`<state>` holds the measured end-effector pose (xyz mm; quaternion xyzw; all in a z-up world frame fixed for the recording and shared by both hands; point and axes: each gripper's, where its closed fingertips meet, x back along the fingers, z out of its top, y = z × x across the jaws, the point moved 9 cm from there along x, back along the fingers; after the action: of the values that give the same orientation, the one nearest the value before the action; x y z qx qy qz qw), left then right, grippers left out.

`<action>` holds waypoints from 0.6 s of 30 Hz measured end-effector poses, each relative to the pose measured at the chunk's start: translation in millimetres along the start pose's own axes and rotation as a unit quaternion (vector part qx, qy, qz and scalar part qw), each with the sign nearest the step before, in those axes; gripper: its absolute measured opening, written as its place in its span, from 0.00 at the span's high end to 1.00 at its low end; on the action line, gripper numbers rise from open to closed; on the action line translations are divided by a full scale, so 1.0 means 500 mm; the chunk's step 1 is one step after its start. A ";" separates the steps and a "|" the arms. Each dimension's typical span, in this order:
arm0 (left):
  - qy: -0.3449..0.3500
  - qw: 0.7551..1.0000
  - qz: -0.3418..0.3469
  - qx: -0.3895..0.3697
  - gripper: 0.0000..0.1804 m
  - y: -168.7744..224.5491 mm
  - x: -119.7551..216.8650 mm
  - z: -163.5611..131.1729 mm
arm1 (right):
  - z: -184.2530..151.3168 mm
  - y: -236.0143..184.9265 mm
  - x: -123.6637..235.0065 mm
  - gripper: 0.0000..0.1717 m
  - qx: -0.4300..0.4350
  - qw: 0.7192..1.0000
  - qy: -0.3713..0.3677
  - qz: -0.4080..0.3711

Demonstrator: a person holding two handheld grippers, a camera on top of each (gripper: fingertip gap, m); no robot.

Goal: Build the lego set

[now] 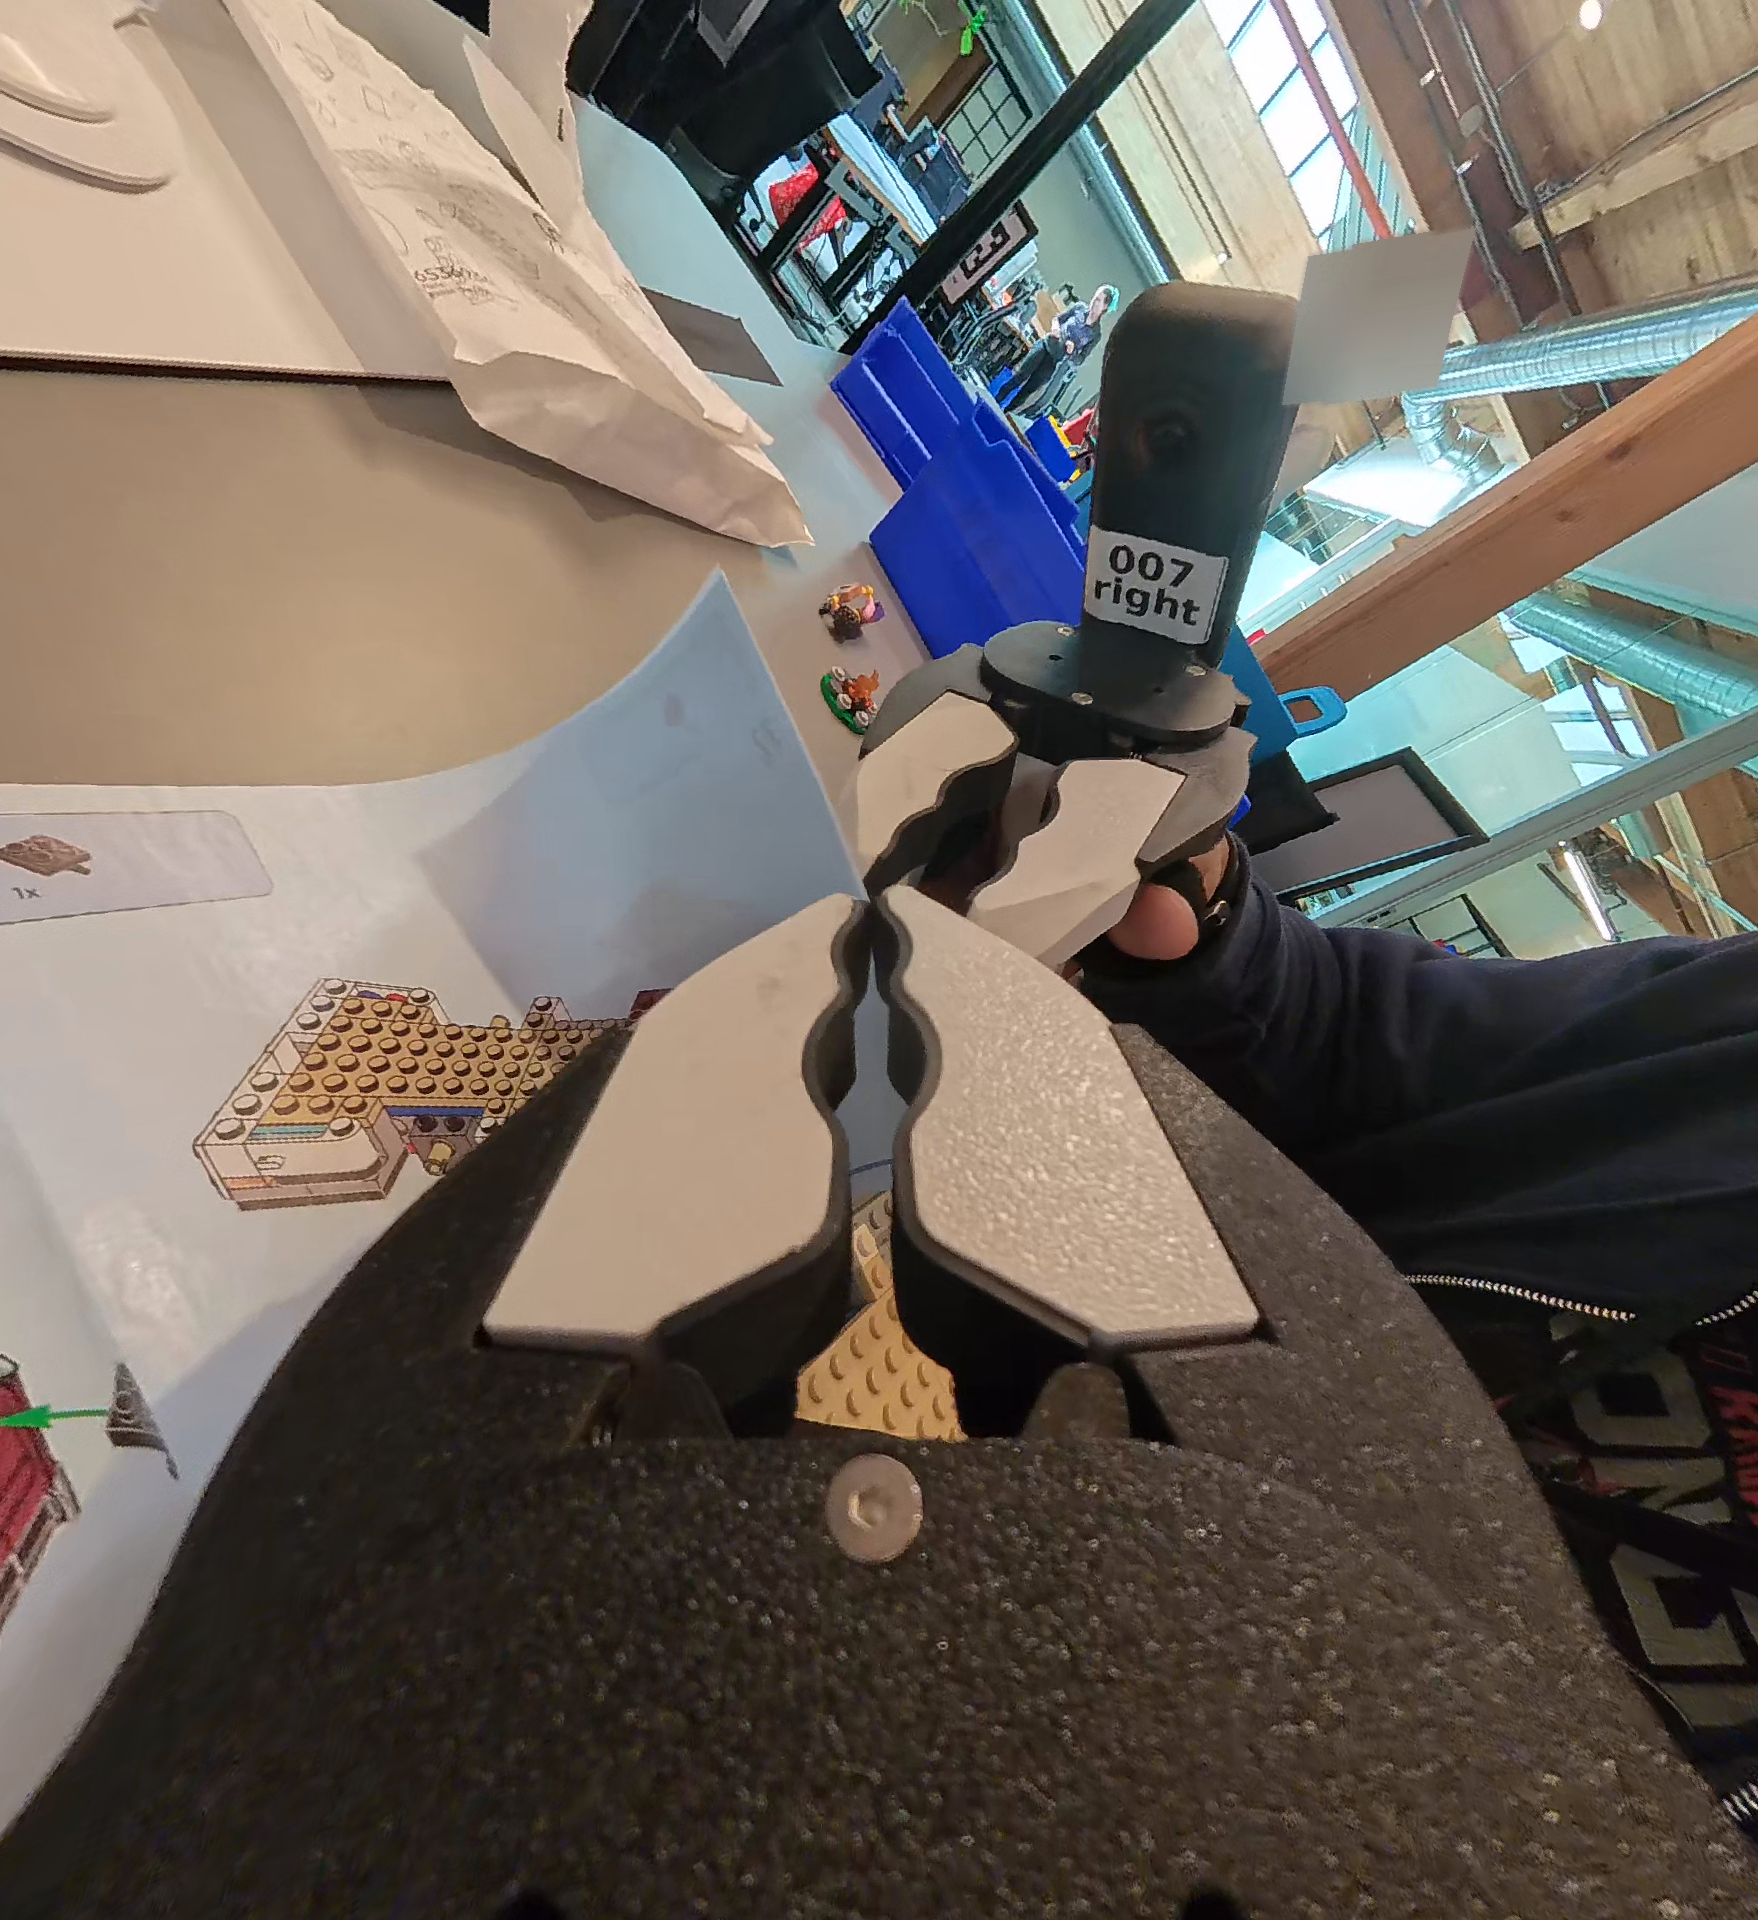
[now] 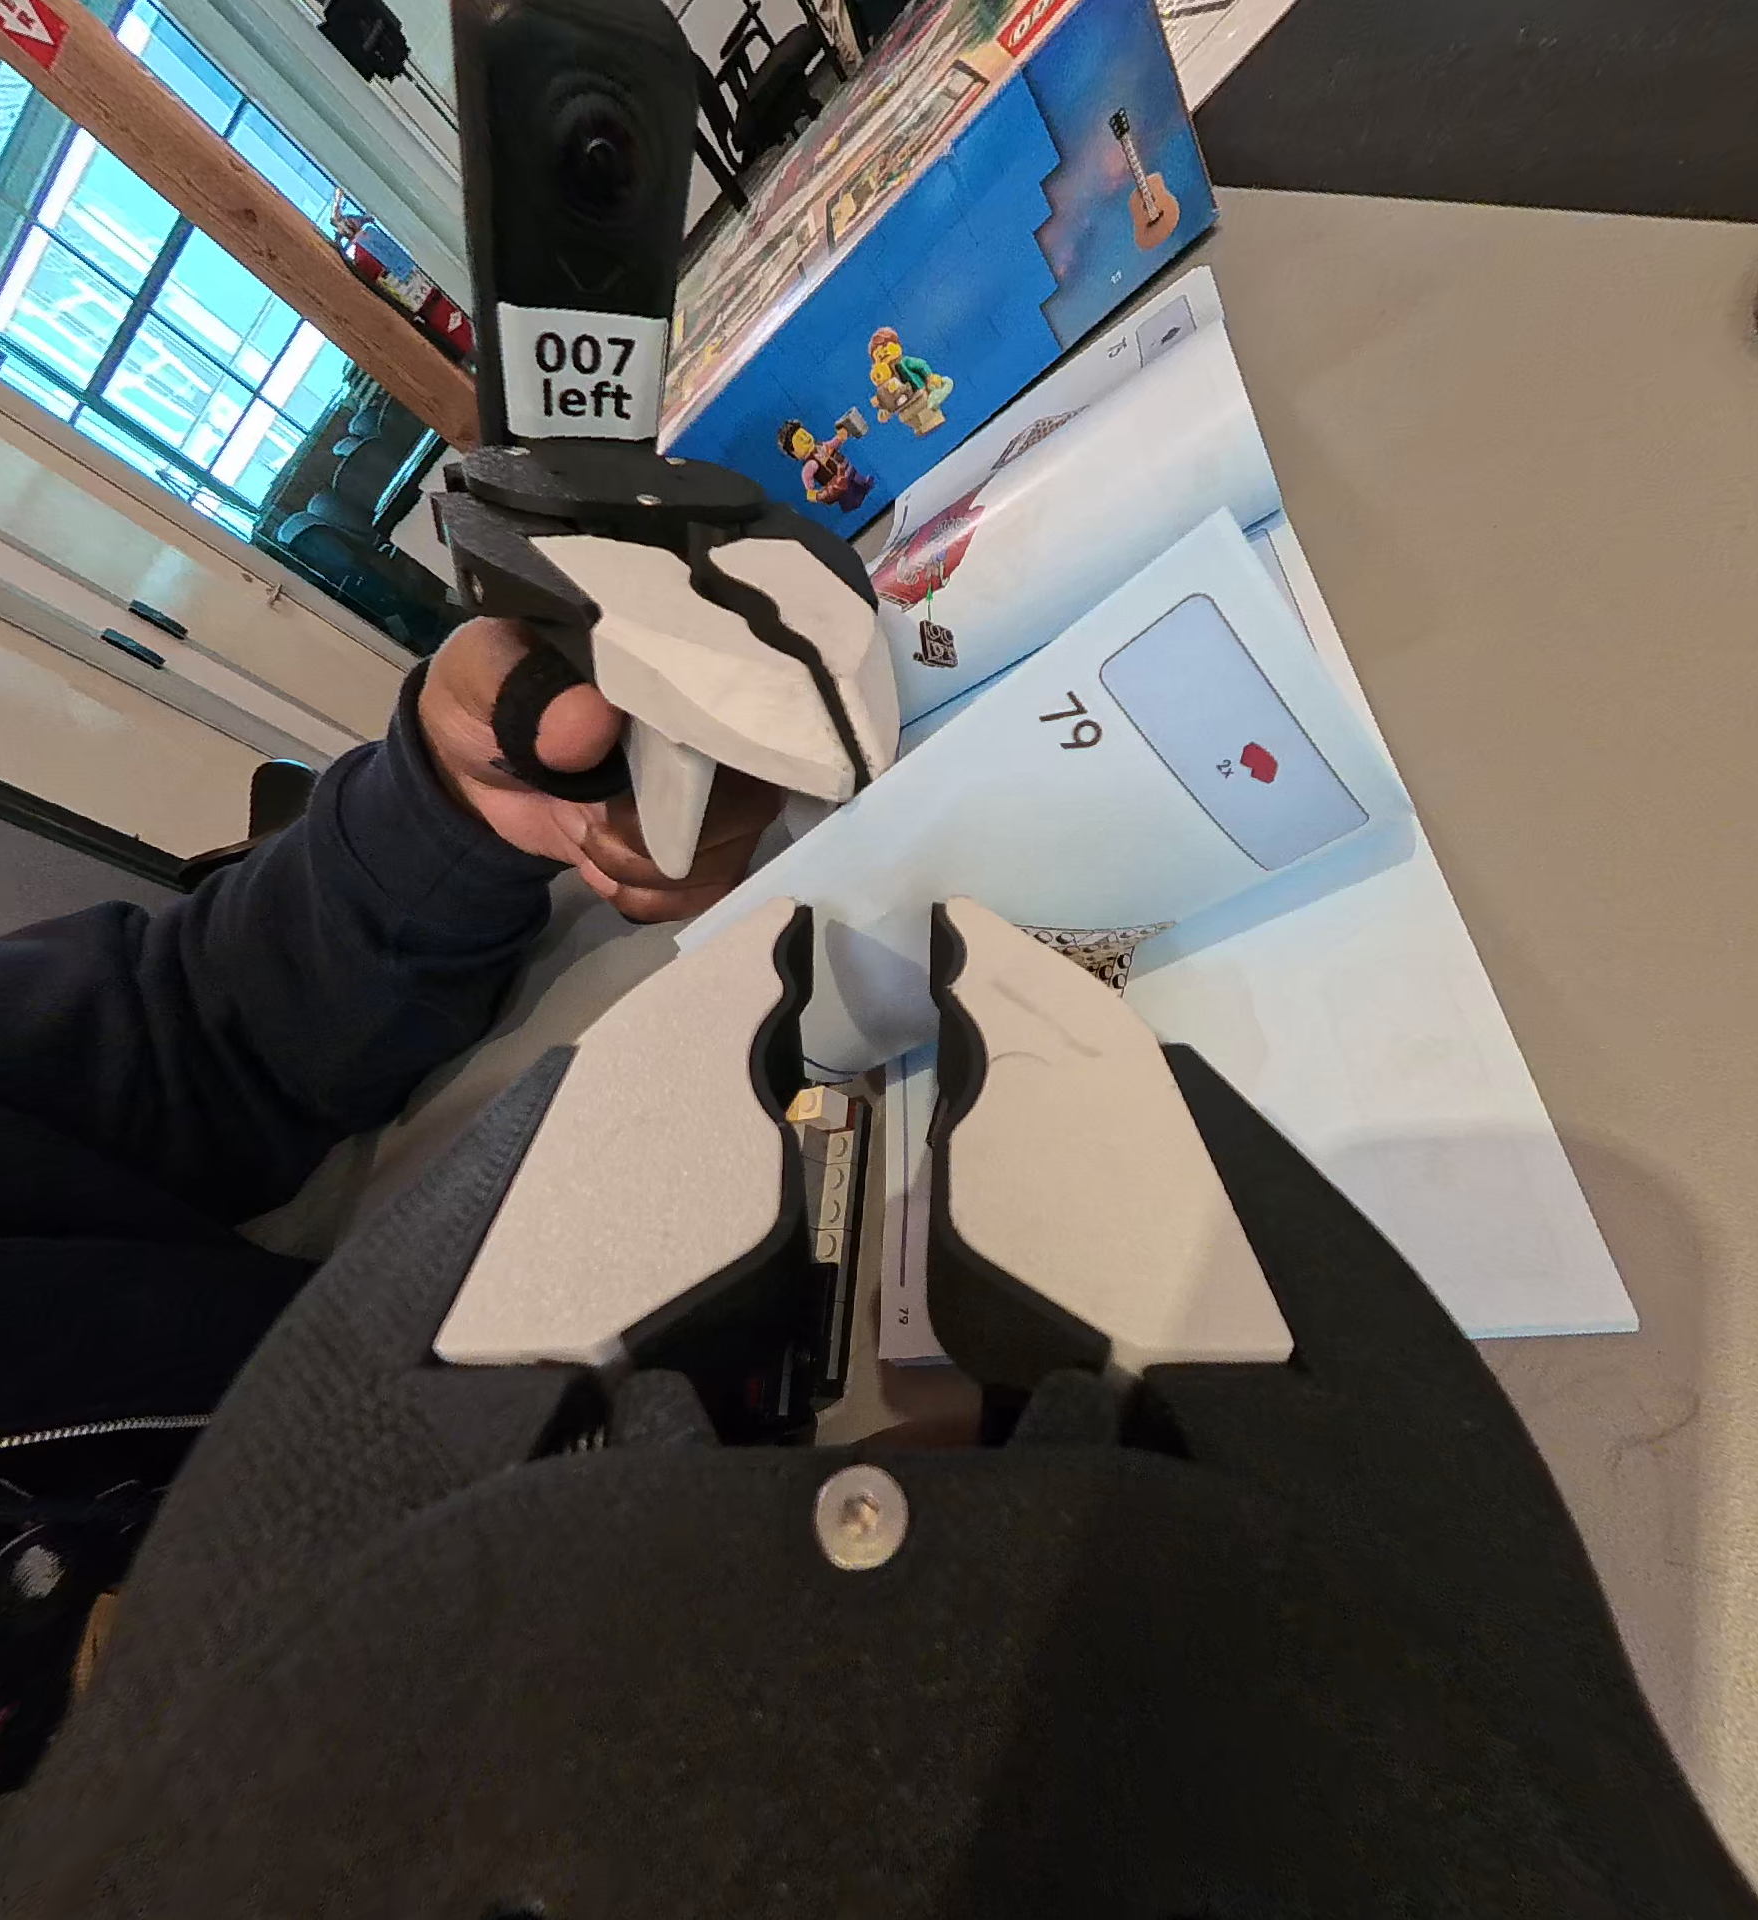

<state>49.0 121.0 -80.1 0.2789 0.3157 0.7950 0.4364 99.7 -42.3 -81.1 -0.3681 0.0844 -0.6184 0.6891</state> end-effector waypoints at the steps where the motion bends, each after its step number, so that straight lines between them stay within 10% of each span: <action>1: 0.000 1.000 0.000 0.002 1.00 -0.001 0.000 0.000 | 0.000 0.000 0.000 0.87 0.000 1.000 0.000 0.000; 18: -0.001 1.000 0.002 0.011 0.97 -0.003 0.000 -0.001 | -0.002 -0.002 -0.002 0.87 0.001 1.000 -0.002 0.005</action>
<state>49.7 121.5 -81.6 0.2854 0.3236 0.7918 0.4323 98.1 -41.5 -81.5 -0.3683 0.0842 -0.6146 0.6925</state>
